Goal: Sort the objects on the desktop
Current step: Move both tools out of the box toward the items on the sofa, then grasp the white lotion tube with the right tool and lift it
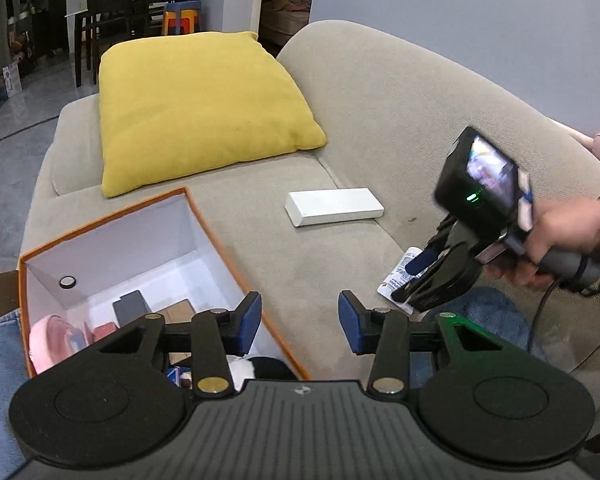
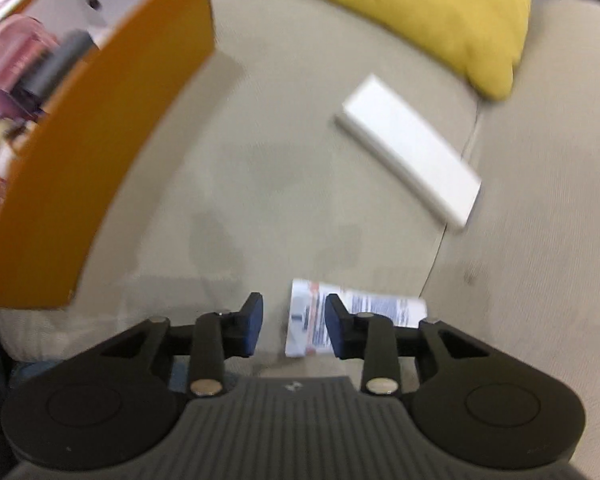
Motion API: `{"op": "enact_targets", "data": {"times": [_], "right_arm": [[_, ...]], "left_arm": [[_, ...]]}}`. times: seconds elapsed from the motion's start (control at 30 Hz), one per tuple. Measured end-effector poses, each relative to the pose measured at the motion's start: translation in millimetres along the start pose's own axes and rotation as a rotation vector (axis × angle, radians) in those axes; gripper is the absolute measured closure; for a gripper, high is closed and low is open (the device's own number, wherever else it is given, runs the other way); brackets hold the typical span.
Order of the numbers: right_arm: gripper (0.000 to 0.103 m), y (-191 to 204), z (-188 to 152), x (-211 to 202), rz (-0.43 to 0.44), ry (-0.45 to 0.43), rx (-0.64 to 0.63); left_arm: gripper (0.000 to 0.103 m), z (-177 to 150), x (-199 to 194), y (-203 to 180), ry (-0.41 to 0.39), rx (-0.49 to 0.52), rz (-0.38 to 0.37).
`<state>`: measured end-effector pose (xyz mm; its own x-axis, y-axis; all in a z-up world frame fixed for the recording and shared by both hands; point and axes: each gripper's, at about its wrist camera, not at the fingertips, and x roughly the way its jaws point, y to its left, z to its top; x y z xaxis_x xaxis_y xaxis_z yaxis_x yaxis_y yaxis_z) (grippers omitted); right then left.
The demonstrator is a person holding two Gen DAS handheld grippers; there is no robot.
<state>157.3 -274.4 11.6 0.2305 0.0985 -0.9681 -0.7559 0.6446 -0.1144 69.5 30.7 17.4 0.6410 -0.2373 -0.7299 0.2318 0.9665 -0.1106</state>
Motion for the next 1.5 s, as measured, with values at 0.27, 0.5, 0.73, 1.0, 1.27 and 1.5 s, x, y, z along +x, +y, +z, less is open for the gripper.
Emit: {"op": "enact_targets", "data": {"times": [0.27,0.5,0.73,1.0,1.27,1.5], "right_arm": [[0.059,-6.3,4.6,26.0,-0.031,0.072,0.067],[0.059,-0.3,9.0,40.4,-0.075,0.139,0.045],[0.059,2.2,14.6,49.0,-0.091,0.188,0.031],[0.093,-9.6,4.4,30.8,-0.017,0.117,0.132],[0.099,-17.4,-12.3,-20.3,-0.054,-0.027,0.180],[0.097,-41.8,-14.5,-39.7,-0.135,-0.075,0.228]], "left_arm": [[0.053,-6.8,12.8,-4.9,0.035,-0.041,0.042],[0.053,-5.2,15.0,-3.8,0.042,-0.088,0.036],[0.053,-3.5,12.2,-6.9,0.027,-0.108,0.030],[0.053,-5.1,3.5,-10.3,0.027,-0.103,0.053],[0.053,-2.6,5.1,-8.2,0.026,-0.119,0.042],[0.053,-2.4,3.5,-8.6,0.018,-0.116,0.033]]}}
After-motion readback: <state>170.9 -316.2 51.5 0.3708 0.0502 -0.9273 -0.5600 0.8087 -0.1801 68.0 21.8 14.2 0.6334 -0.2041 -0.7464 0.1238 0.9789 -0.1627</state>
